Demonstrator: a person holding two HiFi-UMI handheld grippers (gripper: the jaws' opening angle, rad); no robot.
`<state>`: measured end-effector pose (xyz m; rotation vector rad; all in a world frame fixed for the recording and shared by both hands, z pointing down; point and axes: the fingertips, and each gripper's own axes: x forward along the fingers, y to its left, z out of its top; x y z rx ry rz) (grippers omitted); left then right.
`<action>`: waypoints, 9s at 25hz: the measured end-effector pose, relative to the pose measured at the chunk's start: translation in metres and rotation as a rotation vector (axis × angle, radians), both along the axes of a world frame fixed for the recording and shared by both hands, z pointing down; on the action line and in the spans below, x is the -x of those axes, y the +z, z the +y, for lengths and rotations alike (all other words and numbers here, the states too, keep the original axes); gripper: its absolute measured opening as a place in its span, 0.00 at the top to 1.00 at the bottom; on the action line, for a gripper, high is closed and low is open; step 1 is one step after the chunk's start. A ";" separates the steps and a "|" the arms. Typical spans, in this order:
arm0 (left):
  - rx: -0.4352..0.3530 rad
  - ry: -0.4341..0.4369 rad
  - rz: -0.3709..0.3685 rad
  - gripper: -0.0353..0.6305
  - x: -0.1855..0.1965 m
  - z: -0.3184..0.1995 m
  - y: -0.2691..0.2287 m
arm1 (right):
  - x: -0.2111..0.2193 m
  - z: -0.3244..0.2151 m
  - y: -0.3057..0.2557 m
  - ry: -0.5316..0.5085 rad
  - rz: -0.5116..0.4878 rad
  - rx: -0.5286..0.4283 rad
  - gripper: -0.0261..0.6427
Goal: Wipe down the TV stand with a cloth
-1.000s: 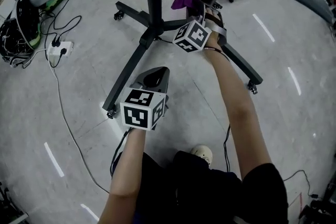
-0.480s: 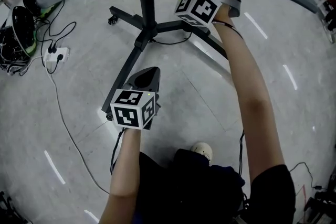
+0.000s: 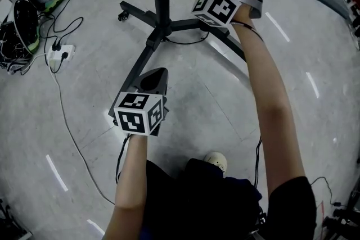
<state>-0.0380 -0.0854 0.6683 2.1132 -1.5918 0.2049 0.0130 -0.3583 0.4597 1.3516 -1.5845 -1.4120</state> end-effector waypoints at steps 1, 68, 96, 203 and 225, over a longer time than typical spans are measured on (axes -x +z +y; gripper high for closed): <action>0.002 0.000 -0.001 0.94 0.000 0.000 0.001 | 0.000 0.000 0.007 0.000 -0.002 0.011 0.80; 0.057 0.050 -0.117 0.94 -0.022 -0.004 0.025 | -0.033 0.028 0.261 0.014 -0.028 0.503 0.80; 0.026 0.036 -0.088 0.94 -0.012 0.002 0.011 | -0.077 0.006 -0.016 0.068 -0.211 0.004 0.80; 0.100 -0.370 -0.240 0.94 0.185 0.134 -0.022 | 0.183 0.341 0.272 -0.676 -0.523 1.346 0.81; 0.120 -0.364 -0.200 0.94 0.192 0.144 -0.009 | 0.228 0.432 0.320 -0.736 -0.480 1.496 0.81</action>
